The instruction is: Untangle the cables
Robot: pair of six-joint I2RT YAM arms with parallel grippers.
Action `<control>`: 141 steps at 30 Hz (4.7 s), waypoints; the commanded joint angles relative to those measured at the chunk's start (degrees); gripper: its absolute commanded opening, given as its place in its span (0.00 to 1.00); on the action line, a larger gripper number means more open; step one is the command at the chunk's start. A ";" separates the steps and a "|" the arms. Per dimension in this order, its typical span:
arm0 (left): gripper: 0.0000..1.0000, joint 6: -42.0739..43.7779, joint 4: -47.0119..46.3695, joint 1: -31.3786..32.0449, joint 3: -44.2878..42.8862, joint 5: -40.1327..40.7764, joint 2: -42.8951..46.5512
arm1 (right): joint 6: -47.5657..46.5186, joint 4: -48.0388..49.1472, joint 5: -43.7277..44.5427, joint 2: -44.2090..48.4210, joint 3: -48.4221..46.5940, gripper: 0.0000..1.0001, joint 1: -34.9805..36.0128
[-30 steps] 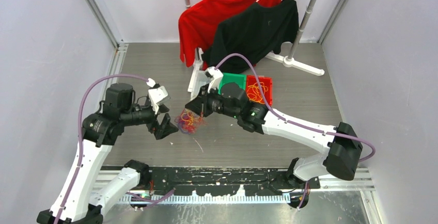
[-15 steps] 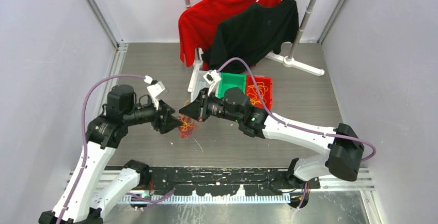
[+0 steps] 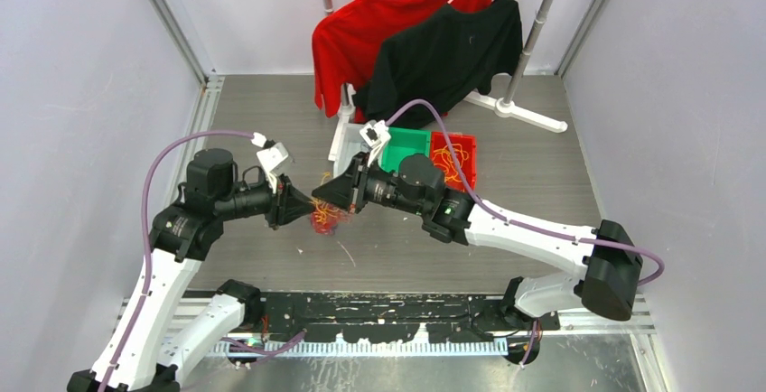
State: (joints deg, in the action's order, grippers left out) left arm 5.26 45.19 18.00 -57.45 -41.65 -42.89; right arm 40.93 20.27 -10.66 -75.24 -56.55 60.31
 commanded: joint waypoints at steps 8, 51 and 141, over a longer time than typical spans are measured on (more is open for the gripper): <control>0.01 -2.83 -6.28 0.19 -1.68 9.10 2.18 | 0.10 4.17 1.87 3.47 3.03 0.32 1.91; 0.00 -17.78 -1.24 0.19 -6.29 3.44 2.07 | -19.88 -2.97 34.83 2.69 -1.70 0.70 13.43; 0.00 -1.74 -7.38 0.19 -37.28 8.53 -6.46 | -12.52 3.59 37.48 -7.91 17.16 0.75 8.68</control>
State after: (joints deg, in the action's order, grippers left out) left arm 3.51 39.88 18.11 -95.64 -32.16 -49.98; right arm 33.17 23.22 25.39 -92.40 -38.70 69.14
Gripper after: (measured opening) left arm 0.009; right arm 0.739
